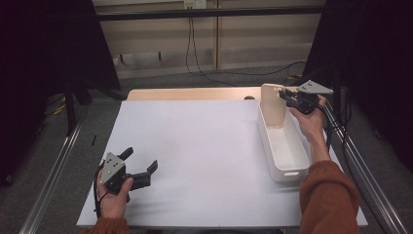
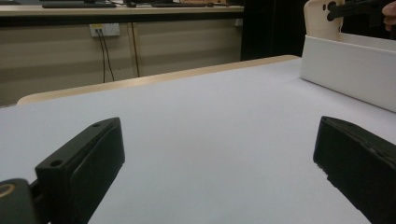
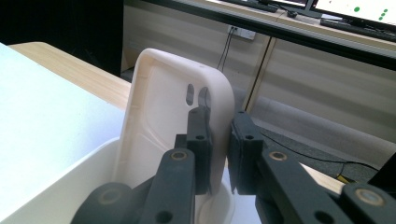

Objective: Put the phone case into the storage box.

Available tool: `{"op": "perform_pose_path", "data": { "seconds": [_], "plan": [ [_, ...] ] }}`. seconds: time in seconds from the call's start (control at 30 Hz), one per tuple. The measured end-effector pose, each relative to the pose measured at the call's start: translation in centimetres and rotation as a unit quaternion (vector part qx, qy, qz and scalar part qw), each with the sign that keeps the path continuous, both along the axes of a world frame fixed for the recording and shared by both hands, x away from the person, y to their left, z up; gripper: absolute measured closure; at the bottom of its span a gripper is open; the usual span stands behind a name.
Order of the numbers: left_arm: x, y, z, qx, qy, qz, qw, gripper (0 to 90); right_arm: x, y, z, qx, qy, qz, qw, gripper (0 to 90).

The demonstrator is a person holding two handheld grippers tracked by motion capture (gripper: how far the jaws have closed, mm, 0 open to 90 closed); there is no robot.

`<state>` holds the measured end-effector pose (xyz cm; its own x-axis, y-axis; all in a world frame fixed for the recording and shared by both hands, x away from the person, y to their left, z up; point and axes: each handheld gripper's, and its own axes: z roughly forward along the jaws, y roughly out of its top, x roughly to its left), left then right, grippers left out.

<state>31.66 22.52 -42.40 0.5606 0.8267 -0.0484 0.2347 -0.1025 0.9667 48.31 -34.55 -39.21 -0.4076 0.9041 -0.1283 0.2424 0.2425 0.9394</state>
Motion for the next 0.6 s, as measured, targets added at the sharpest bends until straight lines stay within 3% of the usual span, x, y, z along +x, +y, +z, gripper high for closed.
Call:
{"op": "perform_pose_path", "data": {
  "seconds": [0.6],
  "plan": [
    [0.1,0.0,0.0,0.006,-0.001,0.0,1.0,2.3,-0.2,-1.3,-0.2,-0.007,0.026,-0.033,0.9991,68.1]
  ]
}}
